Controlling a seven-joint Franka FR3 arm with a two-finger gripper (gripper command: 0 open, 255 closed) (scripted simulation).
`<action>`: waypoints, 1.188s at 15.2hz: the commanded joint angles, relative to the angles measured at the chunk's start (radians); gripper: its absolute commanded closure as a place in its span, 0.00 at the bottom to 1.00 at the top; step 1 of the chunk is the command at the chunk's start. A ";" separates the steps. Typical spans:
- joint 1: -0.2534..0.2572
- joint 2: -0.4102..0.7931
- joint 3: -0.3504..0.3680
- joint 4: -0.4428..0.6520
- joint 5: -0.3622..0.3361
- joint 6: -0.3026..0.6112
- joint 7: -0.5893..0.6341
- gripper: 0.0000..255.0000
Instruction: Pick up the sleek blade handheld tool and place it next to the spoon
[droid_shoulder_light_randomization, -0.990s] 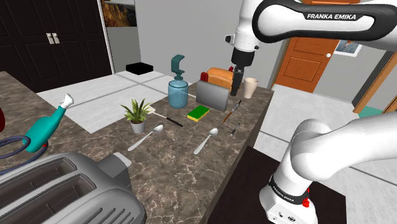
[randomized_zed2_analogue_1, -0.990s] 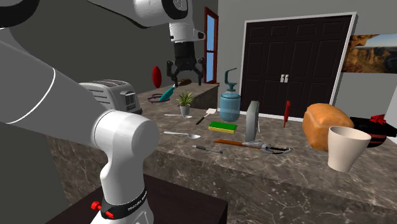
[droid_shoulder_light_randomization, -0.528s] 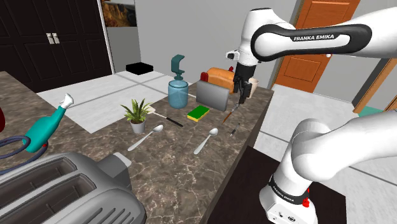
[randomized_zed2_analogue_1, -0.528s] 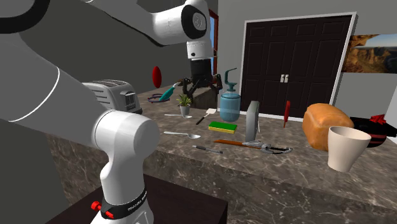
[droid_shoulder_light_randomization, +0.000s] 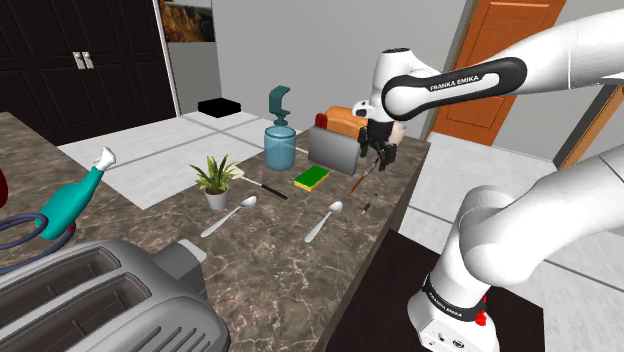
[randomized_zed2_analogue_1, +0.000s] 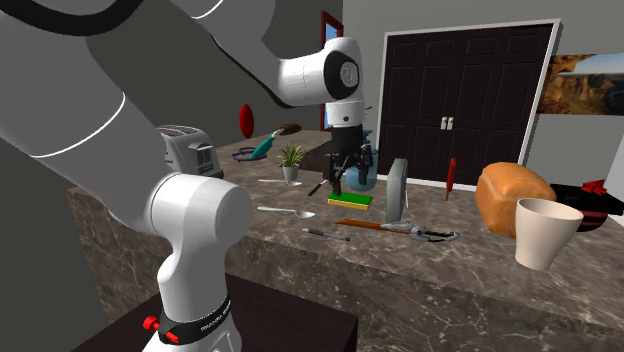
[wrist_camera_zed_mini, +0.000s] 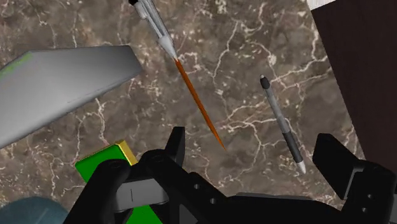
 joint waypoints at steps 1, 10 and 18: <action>0.023 0.057 -0.063 0.014 -0.031 0.052 -0.122 0.00; 0.154 0.345 -0.289 0.085 -0.021 0.295 -0.503 0.00; 0.171 0.425 -0.333 0.061 0.010 0.395 -0.530 0.00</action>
